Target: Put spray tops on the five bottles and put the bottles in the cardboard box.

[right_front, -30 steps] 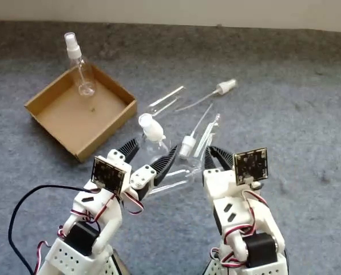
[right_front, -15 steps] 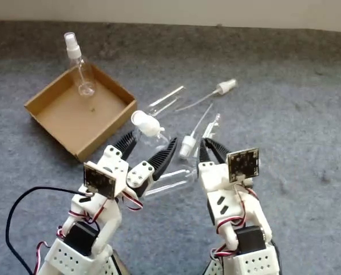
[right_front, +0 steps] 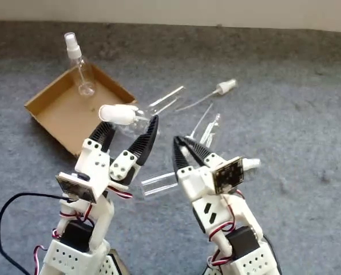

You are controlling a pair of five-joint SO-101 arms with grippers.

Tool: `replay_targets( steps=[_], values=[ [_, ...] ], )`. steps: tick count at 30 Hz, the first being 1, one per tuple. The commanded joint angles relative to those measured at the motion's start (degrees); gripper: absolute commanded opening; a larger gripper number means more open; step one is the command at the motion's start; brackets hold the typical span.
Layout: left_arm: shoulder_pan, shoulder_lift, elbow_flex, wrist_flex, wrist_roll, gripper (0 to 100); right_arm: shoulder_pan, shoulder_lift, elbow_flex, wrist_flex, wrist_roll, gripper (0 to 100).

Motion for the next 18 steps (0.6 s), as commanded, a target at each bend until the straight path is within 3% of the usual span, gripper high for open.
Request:
replay_targets(
  steps=[1, 11, 18],
  values=[
    [-1.36, -0.31, 0.57, -1.85, 0.53, 9, -5.85, -0.48, 7.78, -1.63, 0.26, 0.4],
    [4.53, -0.13, 1.27, -1.32, 0.62, 9, -17.8, -0.48, 7.78, 3.12, 0.62, 0.4],
    [8.84, -0.22, 1.27, 3.43, 0.53, 9, -13.14, -0.48, 7.78, 2.95, 0.62, 0.4]
  ],
)
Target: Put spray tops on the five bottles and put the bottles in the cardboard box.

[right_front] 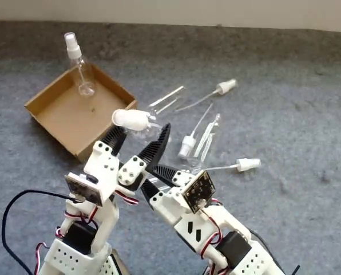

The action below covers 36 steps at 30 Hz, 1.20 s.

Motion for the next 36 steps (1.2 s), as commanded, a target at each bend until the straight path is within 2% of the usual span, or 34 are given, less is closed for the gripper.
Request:
replay_targets(
  steps=[1, 9, 14, 27, 30, 36],
  values=[
    [3.21, -0.22, 1.19, 1.76, 0.53, 9, 4.53, -0.48, 7.78, -0.13, 0.62, 0.4],
    [3.74, -0.22, 1.19, 2.02, 0.53, 9, 15.25, -0.48, 7.78, -0.31, 0.62, 0.4],
    [3.74, -0.22, 1.19, 2.11, 0.53, 9, 21.05, -0.48, 7.87, -5.41, 0.53, 0.4],
    [2.95, -0.31, 1.19, 3.16, 0.18, 9, 21.76, -0.48, 7.87, -2.51, 0.53, 0.4],
    [-0.31, -0.31, 1.1, 3.16, 0.18, 9, 21.76, -0.48, 7.87, -0.48, 0.62, 0.4],
    [-11.12, 0.13, -0.31, 3.16, 0.26, 9, 21.76, -0.48, 7.87, 2.33, 0.62, 0.4]
  ],
)
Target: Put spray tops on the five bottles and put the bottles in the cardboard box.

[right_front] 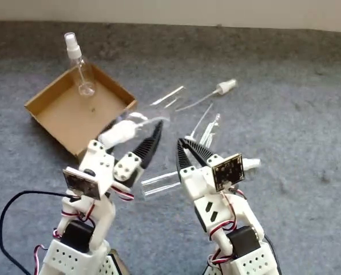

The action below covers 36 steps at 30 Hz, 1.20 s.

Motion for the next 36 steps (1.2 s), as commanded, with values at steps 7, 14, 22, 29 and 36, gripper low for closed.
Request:
replay_targets(
  steps=[7, 14, 22, 29, 36],
  values=[
    [-14.9, 0.31, -7.96, 7.74, 0.26, 9, 0.75, -0.57, 7.78, 3.91, 0.62, 0.4],
    [-17.45, 0.4, -15.96, 12.22, -4.84, 9, 0.75, -0.57, 7.78, 5.58, 0.62, 0.4],
    [-26.59, 5.58, -19.82, 16.53, -8.62, 9, 0.75, -0.4, 7.78, 5.67, 0.62, 0.4],
    [-30.37, 26.68, -30.2, 16.35, -8.44, 9, 0.84, -0.04, 7.78, 5.67, 0.62, 0.4],
    [-36.26, 41.8, -35.65, 16.26, -8.44, 9, 0.84, -0.04, 7.78, 5.67, 0.62, 0.4]
  ],
)
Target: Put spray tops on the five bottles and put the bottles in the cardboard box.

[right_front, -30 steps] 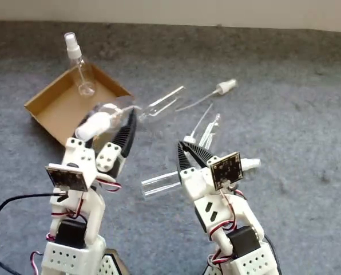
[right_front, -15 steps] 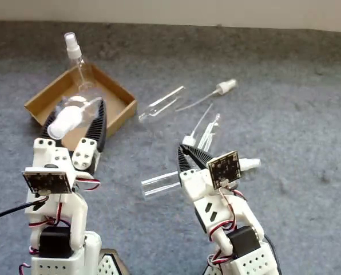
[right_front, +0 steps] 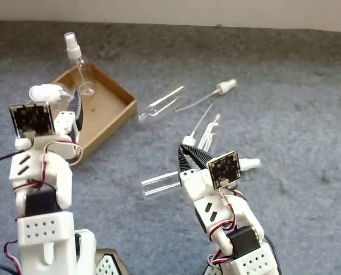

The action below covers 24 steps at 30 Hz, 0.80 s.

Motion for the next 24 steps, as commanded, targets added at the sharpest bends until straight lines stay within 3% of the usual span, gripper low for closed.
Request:
replay_targets(
  steps=[1, 4, 10, 24],
  values=[
    [-3.3, 8.4, -5.49, -0.18, -0.53, 9, 0.75, -0.04, 7.78, 0.13, 0.62, 0.4],
    [-3.56, 12.18, -5.58, -0.7, -0.79, 9, 0.75, -0.04, 7.78, 0.13, 0.62, 0.4],
    [-5.32, 20.97, -6.9, -9.76, -0.53, 9, 0.75, -0.04, 7.78, 0.13, 0.62, 0.4],
    [-7.87, 42.86, -18.95, -11.34, -0.44, 9, 0.75, 0.04, 7.78, 0.13, 0.62, 0.4]
  ],
)
